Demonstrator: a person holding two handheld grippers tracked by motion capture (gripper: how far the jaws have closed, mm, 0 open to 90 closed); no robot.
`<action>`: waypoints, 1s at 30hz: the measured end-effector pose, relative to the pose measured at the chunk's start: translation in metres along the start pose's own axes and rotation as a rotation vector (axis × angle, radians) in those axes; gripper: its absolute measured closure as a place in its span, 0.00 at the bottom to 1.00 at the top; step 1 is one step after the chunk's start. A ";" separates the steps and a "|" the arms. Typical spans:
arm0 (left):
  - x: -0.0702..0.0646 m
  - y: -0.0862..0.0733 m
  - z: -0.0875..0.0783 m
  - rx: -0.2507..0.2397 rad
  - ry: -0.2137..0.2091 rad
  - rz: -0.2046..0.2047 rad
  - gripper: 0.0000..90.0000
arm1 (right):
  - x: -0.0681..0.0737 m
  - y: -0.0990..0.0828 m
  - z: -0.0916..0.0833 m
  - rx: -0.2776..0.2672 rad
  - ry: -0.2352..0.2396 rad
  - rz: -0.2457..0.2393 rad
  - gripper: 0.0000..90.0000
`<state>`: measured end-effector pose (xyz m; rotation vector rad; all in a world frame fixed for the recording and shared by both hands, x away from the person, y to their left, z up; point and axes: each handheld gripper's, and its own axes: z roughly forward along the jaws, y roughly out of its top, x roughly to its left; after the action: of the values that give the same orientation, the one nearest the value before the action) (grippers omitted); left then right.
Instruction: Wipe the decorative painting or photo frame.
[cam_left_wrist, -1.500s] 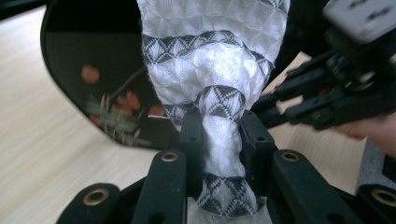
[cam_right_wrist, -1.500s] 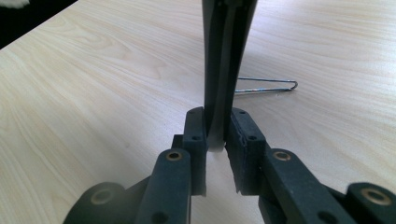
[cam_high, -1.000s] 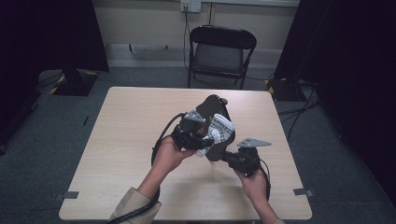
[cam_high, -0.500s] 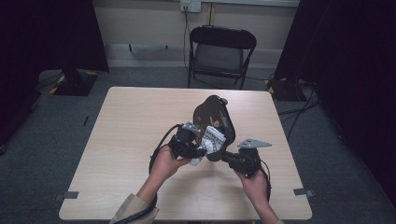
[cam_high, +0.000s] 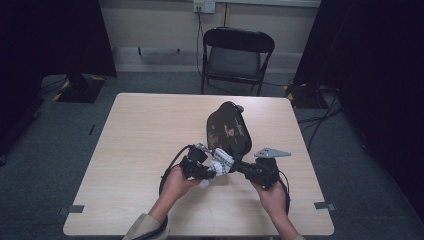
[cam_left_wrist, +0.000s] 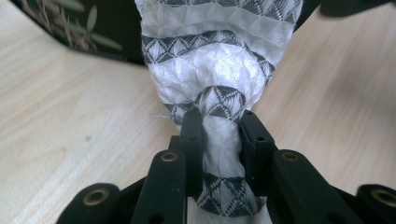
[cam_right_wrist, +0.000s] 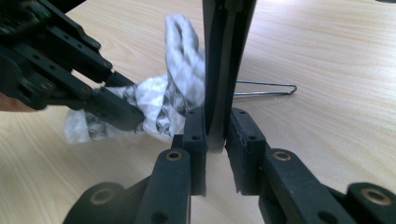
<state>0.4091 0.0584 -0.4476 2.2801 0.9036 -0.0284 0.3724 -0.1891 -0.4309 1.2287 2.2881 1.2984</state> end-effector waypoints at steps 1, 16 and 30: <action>0.001 -0.002 0.001 0.006 0.002 -0.001 0.82 | 0.000 0.000 0.000 0.000 0.003 -0.001 0.85; 0.005 -0.020 0.006 0.081 0.036 0.004 0.82 | 0.002 -0.001 -0.002 0.000 0.005 -0.008 0.73; -0.003 0.004 -0.039 -0.062 0.012 0.017 0.82 | 0.002 -0.006 0.002 0.036 0.007 -0.022 0.71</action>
<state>0.4012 0.0777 -0.4142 2.2325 0.8785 0.0203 0.3690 -0.1876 -0.4367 1.2088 2.3326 1.2616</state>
